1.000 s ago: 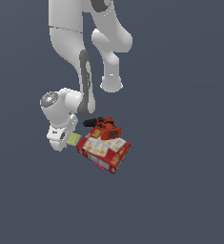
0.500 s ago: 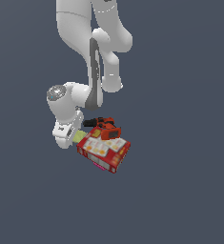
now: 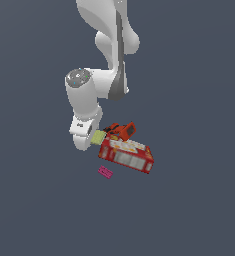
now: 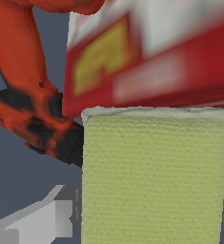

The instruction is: Pick up a designated object from a clutter of objects.

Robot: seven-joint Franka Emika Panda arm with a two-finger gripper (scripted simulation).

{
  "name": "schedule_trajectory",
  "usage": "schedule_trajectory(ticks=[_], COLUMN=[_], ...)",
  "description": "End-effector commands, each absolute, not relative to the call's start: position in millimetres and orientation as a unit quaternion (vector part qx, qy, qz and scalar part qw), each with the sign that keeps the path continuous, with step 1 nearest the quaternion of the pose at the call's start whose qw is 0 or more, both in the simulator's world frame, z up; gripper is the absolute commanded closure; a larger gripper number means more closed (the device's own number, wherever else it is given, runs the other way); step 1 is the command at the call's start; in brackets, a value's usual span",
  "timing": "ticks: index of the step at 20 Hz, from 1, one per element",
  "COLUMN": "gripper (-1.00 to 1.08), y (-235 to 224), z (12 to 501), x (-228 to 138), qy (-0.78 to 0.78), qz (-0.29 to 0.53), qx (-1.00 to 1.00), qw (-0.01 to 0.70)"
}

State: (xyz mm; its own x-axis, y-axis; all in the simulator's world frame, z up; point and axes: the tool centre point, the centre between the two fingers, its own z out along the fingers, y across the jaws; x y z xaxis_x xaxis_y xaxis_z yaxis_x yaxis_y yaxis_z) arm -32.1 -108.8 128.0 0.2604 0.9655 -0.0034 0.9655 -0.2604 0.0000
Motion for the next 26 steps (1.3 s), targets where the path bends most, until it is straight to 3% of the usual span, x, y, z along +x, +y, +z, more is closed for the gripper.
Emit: schedule_trajectory(ticks=[1,26], gripper=[1.08,1.08], y=[-81.0,144.0], z=[150.6,357.9], x=[-27.6,21.2], qy=[0.611,0.610], qz=[-0.001,0.000], qx=[0.792,0.792], qw=[0.001,0.000])
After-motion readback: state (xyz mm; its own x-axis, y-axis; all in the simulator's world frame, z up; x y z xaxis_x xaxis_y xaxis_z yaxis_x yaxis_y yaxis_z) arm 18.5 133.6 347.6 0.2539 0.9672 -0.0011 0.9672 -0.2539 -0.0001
